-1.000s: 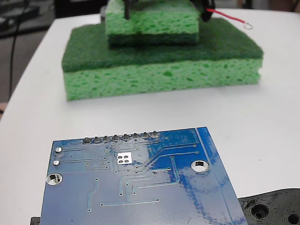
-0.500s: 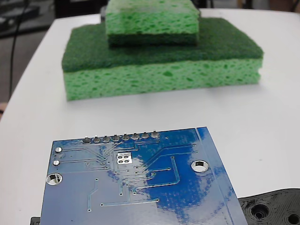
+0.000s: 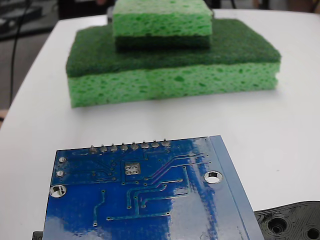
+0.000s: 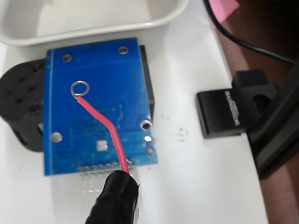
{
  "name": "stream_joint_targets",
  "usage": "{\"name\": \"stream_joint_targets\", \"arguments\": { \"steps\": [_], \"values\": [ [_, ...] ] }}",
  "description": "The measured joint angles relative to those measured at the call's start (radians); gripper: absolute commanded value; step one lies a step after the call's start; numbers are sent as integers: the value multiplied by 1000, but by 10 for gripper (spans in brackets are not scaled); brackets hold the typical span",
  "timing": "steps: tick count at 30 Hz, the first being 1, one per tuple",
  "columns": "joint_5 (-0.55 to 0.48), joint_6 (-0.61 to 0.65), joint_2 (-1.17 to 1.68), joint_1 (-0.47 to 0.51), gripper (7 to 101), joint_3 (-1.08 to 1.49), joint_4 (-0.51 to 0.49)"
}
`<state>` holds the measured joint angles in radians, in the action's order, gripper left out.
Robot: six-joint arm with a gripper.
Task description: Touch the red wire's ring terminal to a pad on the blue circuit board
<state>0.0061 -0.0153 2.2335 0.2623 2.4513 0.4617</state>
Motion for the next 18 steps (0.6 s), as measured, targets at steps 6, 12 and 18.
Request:
{"name": "stream_joint_targets", "arguments": {
  "steps": [6,12,18],
  "values": [
    [17,-23,-67,-5,1003,20,-71],
    [12,-31,-158,-18,1003,11,-117],
    [6,-35,-236,-29,1003,-14,-150]
  ]
}}
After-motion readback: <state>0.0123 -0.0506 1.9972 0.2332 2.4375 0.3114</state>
